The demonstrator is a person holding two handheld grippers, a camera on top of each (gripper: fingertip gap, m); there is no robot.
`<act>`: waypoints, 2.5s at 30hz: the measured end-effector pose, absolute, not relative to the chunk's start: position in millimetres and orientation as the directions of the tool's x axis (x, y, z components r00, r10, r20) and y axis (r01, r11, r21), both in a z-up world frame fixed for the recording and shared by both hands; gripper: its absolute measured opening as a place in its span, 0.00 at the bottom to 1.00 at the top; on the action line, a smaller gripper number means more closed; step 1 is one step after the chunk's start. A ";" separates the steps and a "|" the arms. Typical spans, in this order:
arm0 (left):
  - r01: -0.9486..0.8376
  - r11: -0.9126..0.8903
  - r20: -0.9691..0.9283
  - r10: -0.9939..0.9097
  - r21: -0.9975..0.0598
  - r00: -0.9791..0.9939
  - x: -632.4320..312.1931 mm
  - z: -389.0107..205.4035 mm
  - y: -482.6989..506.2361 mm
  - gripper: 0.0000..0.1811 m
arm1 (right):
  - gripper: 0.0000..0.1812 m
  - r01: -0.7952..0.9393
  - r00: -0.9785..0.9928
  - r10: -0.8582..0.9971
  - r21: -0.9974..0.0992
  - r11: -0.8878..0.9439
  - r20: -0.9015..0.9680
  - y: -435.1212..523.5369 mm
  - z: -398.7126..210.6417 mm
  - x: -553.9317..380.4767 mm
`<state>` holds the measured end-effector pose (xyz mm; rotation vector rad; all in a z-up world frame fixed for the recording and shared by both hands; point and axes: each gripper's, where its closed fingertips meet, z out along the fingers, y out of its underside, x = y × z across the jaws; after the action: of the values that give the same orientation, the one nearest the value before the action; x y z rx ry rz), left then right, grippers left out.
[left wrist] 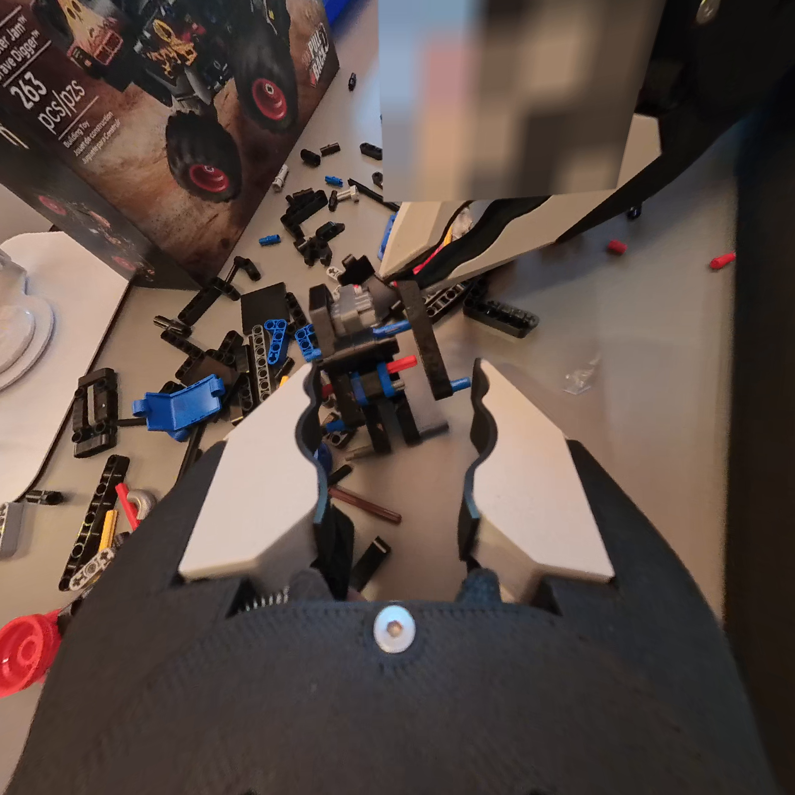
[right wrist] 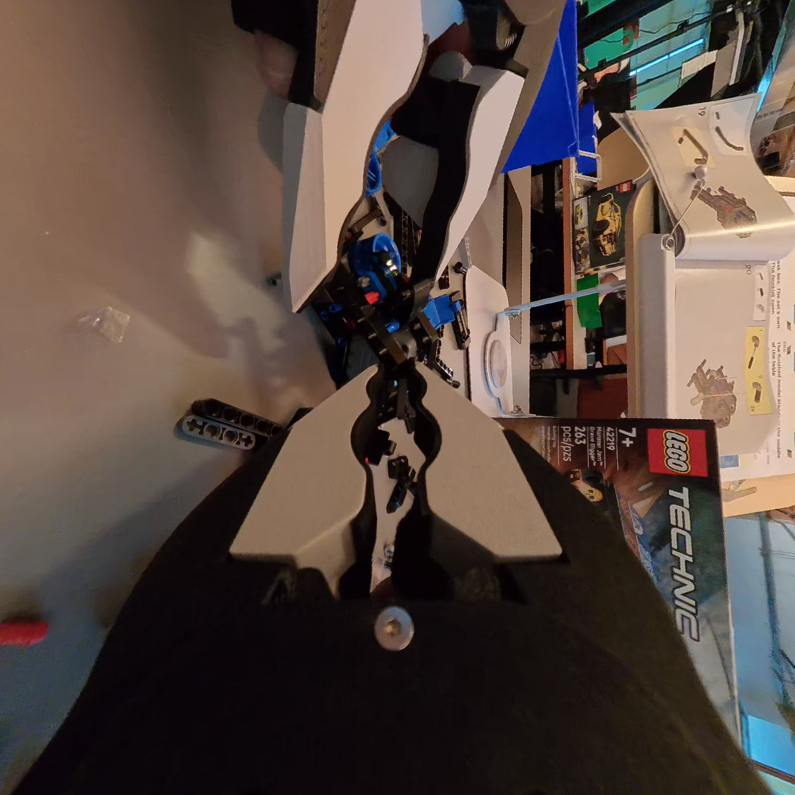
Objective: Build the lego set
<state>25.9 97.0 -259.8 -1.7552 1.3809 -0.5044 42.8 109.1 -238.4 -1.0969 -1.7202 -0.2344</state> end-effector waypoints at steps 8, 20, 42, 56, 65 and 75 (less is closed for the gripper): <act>-0.611 -0.066 -0.172 -0.931 -0.789 0.322 27.0 -260.6 100.6 0.37 | 0.04 0.762 -0.043 0.564 -0.338 0.553 0.825 112.5 -240.2 44.2; -0.618 -0.074 -0.179 -0.924 -0.783 0.338 26.2 -261.1 105.8 0.35 | 0.04 0.777 -0.035 0.556 -0.327 0.538 0.830 117.1 -240.3 45.3; -0.621 -0.083 -0.180 -0.920 -0.779 0.348 27.5 -257.1 112.1 0.35 | 0.04 0.773 0.014 0.599 -0.389 0.502 0.801 123.0 -237.6 49.0; -0.635 -0.062 -0.216 -0.911 -0.770 0.350 27.5 -260.4 112.4 0.37 | 0.04 0.789 -0.002 0.562 -0.344 0.508 0.827 122.1 -239.6 47.3; -0.642 -0.039 -0.254 -0.899 -0.766 0.358 26.4 -261.3 114.9 0.36 | 0.04 0.794 -0.002 0.553 -0.335 0.508 0.833 121.9 -240.6 47.5; -0.649 -0.033 -0.268 -0.894 -0.760 0.359 27.1 -262.4 113.6 0.39 | 0.04 0.797 0.009 0.553 -0.340 0.500 0.833 121.5 -241.4 47.8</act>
<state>27.1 113.6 -262.4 -1.7579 1.3672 -0.3571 47.8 121.5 -241.4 -1.1664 -1.6653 -0.2825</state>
